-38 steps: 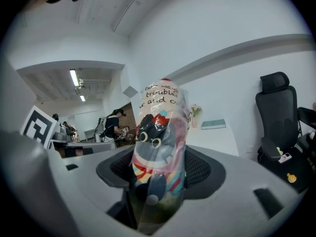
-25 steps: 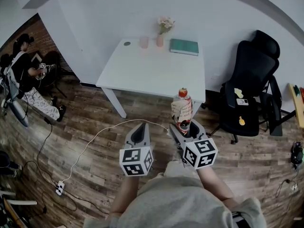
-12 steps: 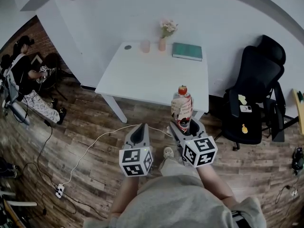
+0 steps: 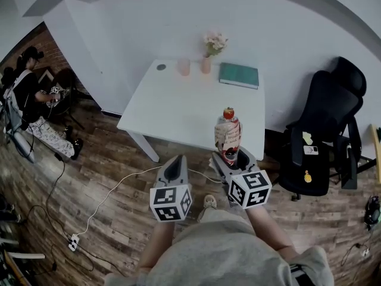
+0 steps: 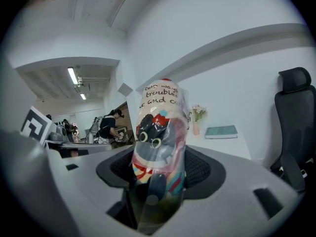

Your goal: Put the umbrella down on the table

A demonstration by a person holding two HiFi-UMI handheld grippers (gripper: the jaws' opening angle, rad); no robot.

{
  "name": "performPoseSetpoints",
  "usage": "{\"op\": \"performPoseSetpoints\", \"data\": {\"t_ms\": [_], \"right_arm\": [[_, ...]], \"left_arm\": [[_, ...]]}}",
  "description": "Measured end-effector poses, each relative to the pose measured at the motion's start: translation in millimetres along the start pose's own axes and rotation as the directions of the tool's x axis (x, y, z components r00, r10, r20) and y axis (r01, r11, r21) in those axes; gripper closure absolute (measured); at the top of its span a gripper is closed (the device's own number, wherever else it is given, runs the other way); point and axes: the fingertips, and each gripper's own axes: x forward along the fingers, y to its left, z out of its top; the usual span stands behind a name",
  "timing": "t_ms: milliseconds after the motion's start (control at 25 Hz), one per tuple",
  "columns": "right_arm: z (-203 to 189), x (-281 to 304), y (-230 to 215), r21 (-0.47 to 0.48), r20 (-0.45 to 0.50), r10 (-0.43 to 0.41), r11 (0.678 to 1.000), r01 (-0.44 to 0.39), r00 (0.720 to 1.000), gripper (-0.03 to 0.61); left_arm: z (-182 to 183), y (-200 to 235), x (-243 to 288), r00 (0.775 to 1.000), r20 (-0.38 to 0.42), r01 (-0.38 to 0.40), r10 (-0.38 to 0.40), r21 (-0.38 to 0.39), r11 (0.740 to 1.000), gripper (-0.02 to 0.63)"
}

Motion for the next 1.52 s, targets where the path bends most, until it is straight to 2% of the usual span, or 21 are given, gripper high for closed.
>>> {"op": "performPoseSetpoints", "data": {"t_ms": [760,1520], "right_arm": [[10,101,-73,-0.02,-0.079,0.008,1.0,-0.009,0.997,0.305],[-29,188,-119,-0.024,-0.23,0.007,1.0,-0.013,0.973,0.305]], "left_arm": [[19,18,104,0.999,-0.027,-0.025,0.024,-0.02,1.0,0.606],[14,37,160,0.996,-0.073,-0.047,0.045,-0.027,0.999,0.606]]}}
